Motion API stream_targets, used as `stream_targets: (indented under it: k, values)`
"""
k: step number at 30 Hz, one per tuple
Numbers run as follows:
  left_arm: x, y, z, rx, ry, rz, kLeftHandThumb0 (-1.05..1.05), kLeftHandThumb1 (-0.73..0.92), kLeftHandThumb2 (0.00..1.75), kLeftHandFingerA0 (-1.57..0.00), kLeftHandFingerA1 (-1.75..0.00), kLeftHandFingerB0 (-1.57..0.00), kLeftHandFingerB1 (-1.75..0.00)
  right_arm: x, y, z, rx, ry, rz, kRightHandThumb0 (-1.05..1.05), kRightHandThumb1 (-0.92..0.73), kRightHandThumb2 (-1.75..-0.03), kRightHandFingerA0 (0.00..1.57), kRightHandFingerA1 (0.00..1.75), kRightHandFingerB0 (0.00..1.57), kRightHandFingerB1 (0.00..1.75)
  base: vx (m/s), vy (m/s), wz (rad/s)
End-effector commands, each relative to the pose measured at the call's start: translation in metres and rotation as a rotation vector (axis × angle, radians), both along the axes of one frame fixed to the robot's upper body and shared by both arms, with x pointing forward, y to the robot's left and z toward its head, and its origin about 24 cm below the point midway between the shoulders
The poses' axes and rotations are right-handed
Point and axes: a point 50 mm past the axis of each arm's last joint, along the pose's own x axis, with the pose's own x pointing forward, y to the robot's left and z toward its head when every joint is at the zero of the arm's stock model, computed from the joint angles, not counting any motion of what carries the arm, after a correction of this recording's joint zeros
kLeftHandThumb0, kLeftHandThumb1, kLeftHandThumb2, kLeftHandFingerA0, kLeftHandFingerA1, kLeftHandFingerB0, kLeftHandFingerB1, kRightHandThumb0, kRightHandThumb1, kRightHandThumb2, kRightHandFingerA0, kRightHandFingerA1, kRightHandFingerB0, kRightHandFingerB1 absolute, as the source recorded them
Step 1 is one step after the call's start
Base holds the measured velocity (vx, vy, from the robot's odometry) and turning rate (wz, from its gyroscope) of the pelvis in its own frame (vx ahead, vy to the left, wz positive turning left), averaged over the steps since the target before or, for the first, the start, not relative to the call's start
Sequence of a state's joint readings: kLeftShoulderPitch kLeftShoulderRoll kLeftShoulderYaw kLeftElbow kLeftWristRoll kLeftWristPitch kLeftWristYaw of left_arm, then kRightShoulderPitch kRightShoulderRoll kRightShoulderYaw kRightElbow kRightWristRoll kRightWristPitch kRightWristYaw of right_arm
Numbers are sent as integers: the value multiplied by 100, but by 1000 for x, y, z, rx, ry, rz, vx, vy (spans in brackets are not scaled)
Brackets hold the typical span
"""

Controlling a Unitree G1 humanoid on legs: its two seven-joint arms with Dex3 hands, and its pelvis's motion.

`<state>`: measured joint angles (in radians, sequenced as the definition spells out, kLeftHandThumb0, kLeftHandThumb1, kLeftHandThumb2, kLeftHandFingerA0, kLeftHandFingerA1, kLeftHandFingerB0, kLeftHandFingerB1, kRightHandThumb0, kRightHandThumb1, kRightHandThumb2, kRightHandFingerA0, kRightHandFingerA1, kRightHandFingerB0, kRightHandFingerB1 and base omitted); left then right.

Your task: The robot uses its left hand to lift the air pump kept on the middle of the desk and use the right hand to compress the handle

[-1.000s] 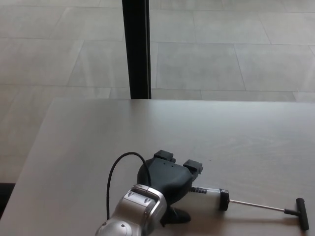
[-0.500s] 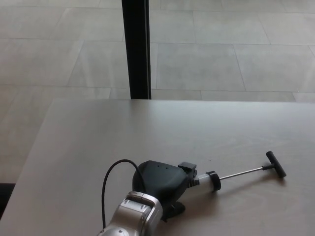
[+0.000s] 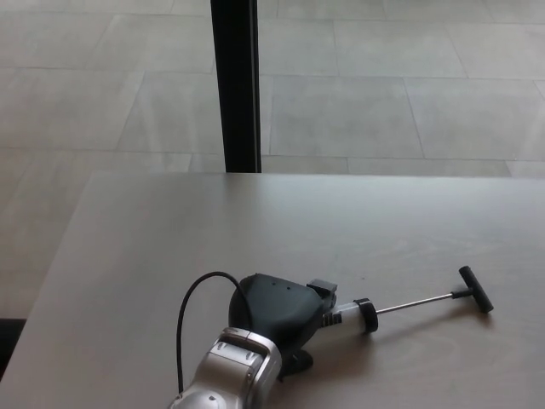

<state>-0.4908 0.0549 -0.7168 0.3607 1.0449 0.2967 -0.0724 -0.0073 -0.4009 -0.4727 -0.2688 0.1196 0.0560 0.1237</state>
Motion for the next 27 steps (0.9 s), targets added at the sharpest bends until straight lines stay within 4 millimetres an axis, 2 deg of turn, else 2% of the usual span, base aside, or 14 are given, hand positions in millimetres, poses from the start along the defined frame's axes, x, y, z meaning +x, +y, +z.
stream_targets:
  k: [1, 4, 5, 6, 7, 8, 10, 14, 15, 16, 19, 21, 24, 27]
  values:
    - [0, 18, -13, 126, 65, 80, -19, 74, 70, -68, -172, -53, -77, 4, 1, 1, 6, -16, 7, -55, -81, -64, 34, 66, 47, 38, 0, 0, 0]
    - [-1, 21, -15, 127, 54, 104, -21, 79, 67, -73, -171, -52, -77, 5, 1, 0, 8, -14, 1, -55, -81, -65, 35, 71, 47, 38, 0, 0, 0]
    - [-1, 22, -16, 114, 51, 105, -23, 86, 68, -72, -173, -56, -93, 5, 0, 0, 11, -12, -5, -56, -81, -65, 37, 68, 46, 38, 0, 0, 0]
    - [-2, 23, -18, 91, 59, 122, -30, 92, 77, -70, -168, -53, -87, 6, 0, -1, 23, -12, -5, -58, -66, -103, 37, 69, 37, 54, 0, 0, 0]
    - [-3, 25, -19, 69, 68, 148, -30, 92, 76, -69, -158, -50, -81, 6, -1, -1, 40, -14, -3, -55, -80, -64, 36, 72, 46, 39, 0, 0, 0]
    - [-4, 28, -20, 71, 62, 149, -27, 92, 77, -68, -169, -56, -101, 8, 0, -2, 48, -13, -4, -54, -80, -64, 38, 78, 48, 40, 0, 0, 0]
    - [-4, 33, -21, 75, 63, 150, -27, 92, 69, -69, -148, -56, -90, 10, 3, -5, 74, -9, 2, -55, -80, -64, 39, 83, 48, 40, 0, 0, 0]
    - [-7, 40, -20, 0, 9, 137, -23, 92, 67, -81, -173, -64, -100, 19, 8, -9, 135, 2, 14, -57, -78, -63, 38, 95, 49, 40, 0, 0, 0]
    - [-7, 40, -18, -42, -16, 122, -20, 84, 85, -86, -175, -66, -113, 21, 10, -11, 149, 8, 25, -59, -79, -64, 38, 89, 49, 40, 0, 0, 0]
    - [-8, 39, -14, -88, -52, 99, -16, 71, 109, -83, -175, -54, -168, 24, 10, -13, 146, 28, 32, -65, -84, -65, 36, 64, 44, 38, 0, 0, 0]
    - [-6, 34, 1, -166, -127, 48, -15, 69, 108, -85, -175, -52, -173, 33, 14, -20, 222, 77, 59, -60, -86, -66, 32, 58, 39, 37, 0, 0, 0]
    - [-4, 28, 17, -173, -179, 7, -11, 69, 106, -83, -175, -61, -151, 39, 18, -23, 273, 86, 90, -69, -90, -67, 26, 53, 28, 36, 0, 0, 0]
    - [-3, 22, 31, -185, -263, -44, -10, 67, 106, -84, -175, -60, -159, 48, 25, -29, 291, 103, 109, -73, -92, -69, 25, 49, 29, 35, 0, 0, 0]
    - [-5, 19, 39, -236, -308, -82, -10, 67, 100, -82, -175, -68, -142, 57, 34, -33, 345, 110, 111, -80, -92, -74, 15, 42, 24, 35, 0, 0, 0]
